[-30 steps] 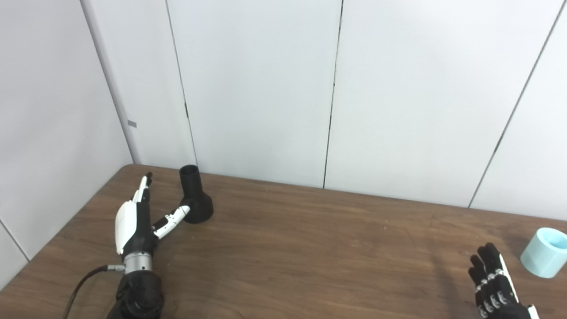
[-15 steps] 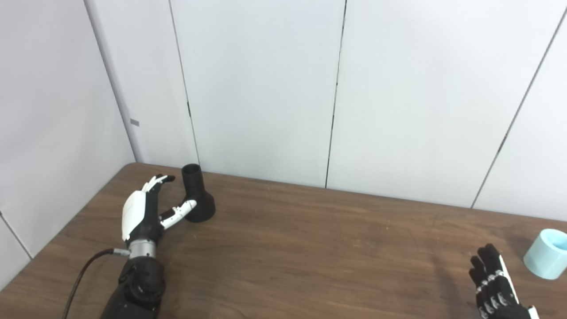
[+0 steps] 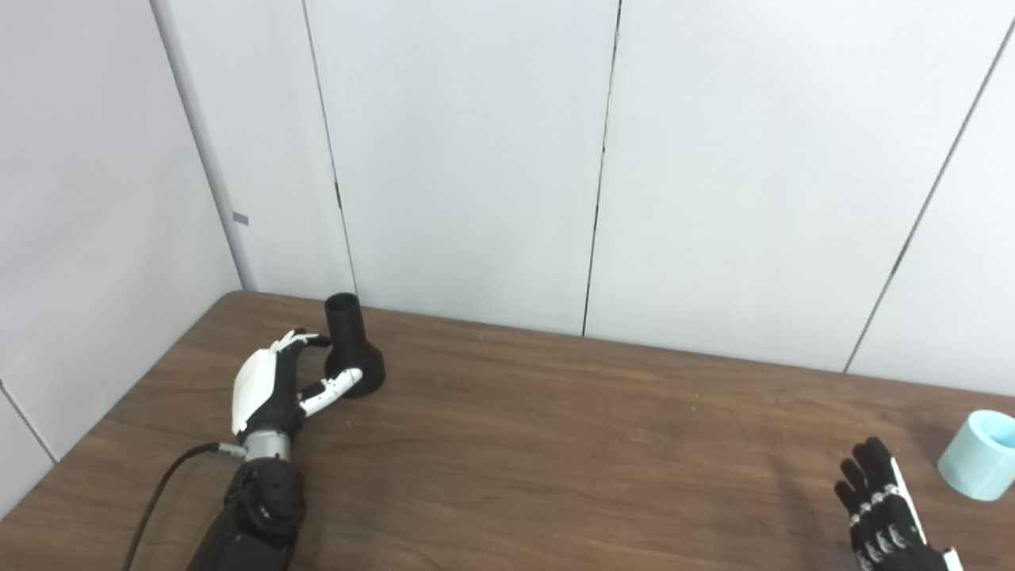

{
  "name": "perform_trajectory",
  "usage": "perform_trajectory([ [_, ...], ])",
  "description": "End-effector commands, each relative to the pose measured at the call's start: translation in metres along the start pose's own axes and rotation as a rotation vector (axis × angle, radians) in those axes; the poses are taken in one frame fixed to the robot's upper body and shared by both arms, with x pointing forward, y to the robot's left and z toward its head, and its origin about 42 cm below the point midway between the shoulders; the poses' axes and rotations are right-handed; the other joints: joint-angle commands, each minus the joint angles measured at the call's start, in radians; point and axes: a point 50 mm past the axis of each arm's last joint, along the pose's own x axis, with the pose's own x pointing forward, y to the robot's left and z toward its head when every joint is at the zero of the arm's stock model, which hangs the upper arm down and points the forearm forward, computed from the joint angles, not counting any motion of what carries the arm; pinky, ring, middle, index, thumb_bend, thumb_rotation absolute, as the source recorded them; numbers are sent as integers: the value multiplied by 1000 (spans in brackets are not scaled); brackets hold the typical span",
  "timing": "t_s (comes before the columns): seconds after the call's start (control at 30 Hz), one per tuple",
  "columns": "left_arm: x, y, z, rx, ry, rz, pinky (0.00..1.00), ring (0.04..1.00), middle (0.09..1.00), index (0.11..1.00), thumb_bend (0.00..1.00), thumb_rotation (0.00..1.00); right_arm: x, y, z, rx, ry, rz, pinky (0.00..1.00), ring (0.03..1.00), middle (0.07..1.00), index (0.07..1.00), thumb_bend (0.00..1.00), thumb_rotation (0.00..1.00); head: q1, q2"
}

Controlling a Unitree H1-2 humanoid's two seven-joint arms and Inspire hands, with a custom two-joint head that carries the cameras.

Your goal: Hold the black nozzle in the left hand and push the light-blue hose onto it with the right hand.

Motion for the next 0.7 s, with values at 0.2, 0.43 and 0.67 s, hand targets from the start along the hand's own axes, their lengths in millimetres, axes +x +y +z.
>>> perform_trajectory([
  [0.2,30,13,23,18,-77,27,1000,964,903,629,773,541,-36,-3,-28,3,142,-17,980,1000,1000,1000,742,839,-3,5],
  [0.43,31,8,29,22,-87,6,1000,969,899,625,770,539,-37,-2,-27,4,143,-18,981,1000,1000,1000,739,840,-6,8],
  [0.67,31,6,31,25,-96,0,1000,970,891,610,771,539,-36,-1,-26,8,146,-21,979,1000,1000,1000,729,839,-5,13],
])
